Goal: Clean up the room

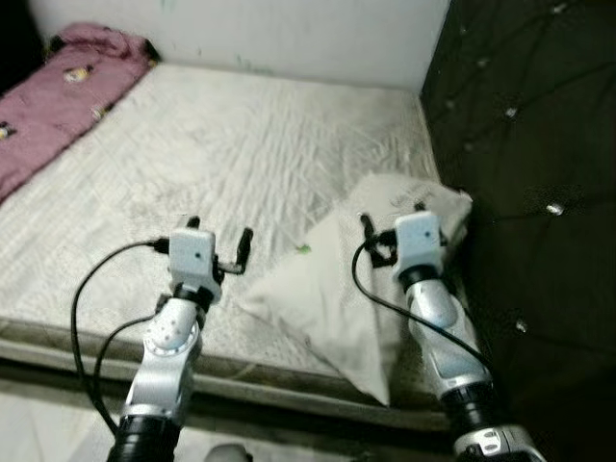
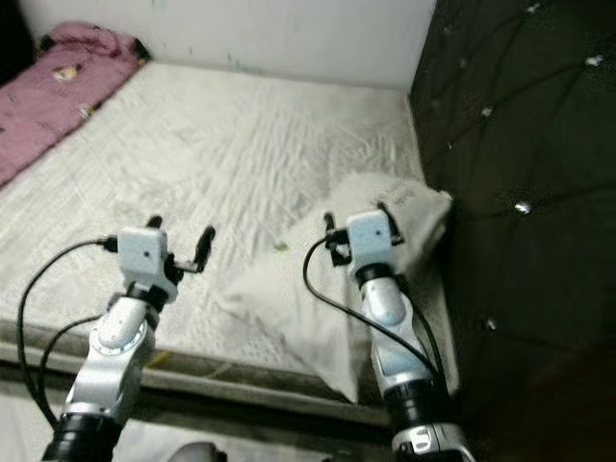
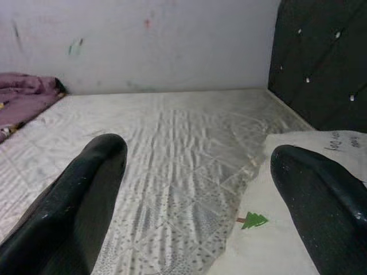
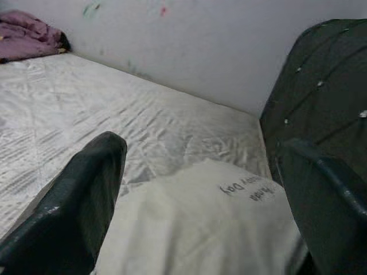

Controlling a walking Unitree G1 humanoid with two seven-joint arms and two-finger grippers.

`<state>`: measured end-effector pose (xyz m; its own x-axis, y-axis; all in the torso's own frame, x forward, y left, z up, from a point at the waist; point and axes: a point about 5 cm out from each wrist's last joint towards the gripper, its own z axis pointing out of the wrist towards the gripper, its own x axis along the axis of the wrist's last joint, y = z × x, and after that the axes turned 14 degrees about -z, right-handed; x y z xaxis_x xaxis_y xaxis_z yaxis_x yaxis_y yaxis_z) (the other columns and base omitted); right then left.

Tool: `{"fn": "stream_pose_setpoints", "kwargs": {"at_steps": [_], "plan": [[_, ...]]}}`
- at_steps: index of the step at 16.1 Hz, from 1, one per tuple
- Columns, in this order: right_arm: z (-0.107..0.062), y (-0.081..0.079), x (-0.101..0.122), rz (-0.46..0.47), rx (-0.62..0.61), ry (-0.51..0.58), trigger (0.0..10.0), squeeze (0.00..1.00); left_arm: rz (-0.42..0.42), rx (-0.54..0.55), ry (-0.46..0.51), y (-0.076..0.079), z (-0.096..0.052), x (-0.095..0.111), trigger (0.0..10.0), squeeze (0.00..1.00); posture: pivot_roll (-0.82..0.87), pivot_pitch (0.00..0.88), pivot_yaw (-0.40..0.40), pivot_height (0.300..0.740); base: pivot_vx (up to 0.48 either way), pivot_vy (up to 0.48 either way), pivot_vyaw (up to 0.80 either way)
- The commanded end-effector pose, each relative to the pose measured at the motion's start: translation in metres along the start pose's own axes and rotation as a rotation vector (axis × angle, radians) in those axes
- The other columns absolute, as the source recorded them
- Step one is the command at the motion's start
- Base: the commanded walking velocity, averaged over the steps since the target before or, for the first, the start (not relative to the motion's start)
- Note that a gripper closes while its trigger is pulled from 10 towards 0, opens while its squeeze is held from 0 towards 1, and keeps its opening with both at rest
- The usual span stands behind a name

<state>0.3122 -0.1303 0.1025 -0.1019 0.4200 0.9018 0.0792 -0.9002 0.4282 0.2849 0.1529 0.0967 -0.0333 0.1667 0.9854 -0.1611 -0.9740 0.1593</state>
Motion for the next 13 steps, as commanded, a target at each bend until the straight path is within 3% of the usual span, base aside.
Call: {"fn": "stream_pose_setpoints", "kwargs": {"at_steps": [1, 10, 13], "plan": [[0.0003, -0.0019, 0.0018, 0.007, 0.007, 0.004, 10.0, 0.00, 0.012, 0.013, 0.003, -0.0029, -0.0003, 0.0016, 10.0, 0.00, 0.08, 0.000, -0.026, 0.740, 0.000, 0.000, 0.00], [-0.0005, -0.0017, 0.0010, 0.004, 0.011, 0.000, 10.0, 0.00, 0.000, 0.011, -0.002, -0.0016, -0.0008, 0.0006, 10.0, 0.00, 0.08, 0.000, -0.029, 0.740, 0.000, 0.000, 0.00], [-0.0022, -0.0017, -0.0005, 0.009, 0.009, -0.009, 10.0, 0.00, 0.007, 0.029, 0.001, -0.0033, -0.0022, 0.0013, 10.0, 0.00, 0.08, 0.000, -0.028, 0.740, 0.000, 0.000, -0.80]]}}
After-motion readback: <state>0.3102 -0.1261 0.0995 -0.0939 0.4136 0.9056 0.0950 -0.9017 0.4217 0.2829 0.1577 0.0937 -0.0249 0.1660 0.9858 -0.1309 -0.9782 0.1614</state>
